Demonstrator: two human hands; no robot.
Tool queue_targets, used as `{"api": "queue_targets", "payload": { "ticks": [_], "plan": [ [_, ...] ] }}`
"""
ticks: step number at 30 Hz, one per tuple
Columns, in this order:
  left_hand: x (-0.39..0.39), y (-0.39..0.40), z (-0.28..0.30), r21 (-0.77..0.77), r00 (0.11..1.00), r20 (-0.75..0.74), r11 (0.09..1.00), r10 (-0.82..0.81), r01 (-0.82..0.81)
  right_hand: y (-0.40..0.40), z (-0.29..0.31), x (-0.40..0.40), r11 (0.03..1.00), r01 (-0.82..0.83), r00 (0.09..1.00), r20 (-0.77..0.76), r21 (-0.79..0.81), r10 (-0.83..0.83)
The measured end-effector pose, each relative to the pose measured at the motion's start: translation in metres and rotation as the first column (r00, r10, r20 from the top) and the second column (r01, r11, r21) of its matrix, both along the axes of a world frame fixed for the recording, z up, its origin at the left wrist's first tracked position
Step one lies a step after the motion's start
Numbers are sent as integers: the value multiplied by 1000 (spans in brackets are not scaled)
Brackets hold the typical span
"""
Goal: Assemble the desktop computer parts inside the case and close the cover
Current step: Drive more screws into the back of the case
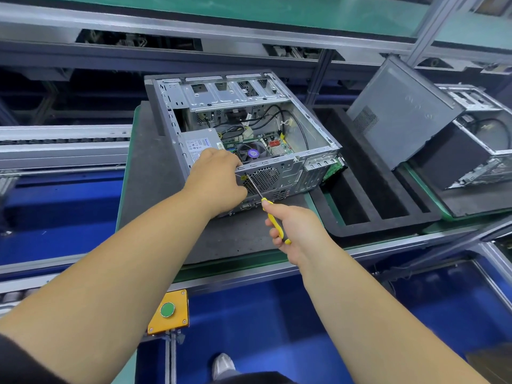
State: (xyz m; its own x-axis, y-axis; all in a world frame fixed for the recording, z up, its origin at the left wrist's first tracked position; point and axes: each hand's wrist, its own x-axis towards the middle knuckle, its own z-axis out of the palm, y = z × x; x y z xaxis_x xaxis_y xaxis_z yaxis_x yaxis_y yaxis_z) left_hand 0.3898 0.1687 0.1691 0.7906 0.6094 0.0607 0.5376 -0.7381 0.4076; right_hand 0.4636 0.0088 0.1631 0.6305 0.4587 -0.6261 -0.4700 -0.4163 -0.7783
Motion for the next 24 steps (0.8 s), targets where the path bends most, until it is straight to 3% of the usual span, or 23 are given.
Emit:
{"api": "queue_targets", "payload": {
  "ticks": [2,6,10,14,17,20,24],
  "plan": [
    [-3,2,2,36,998,-34,998,-50,51,0,-1,0,1000,-15,1000,23,-9,16],
    [-6,9,7,66,998,68,998,-14,9,2,-1,-3,999,-31,997,71,-33,33],
    [-2,18,6,150,989,-55,978,-138,144,3,1,-7,998,-32,995,95,-58,37],
    [-4,19,-2,126,992,-9,984,-127,127,4,3,-8,995,-38,993,104,-90,47],
    [-4,20,-4,151,992,16,981,-125,121,6,4,-8,993,-39,998,44,-111,45],
    [-3,19,-5,164,993,38,981,-112,104,9,5,-6,994,-28,994,-110,-102,17],
    [-2,19,-7,185,993,70,980,-92,78,6,2,-7,1000,-15,984,-178,-10,13]
  ]
}}
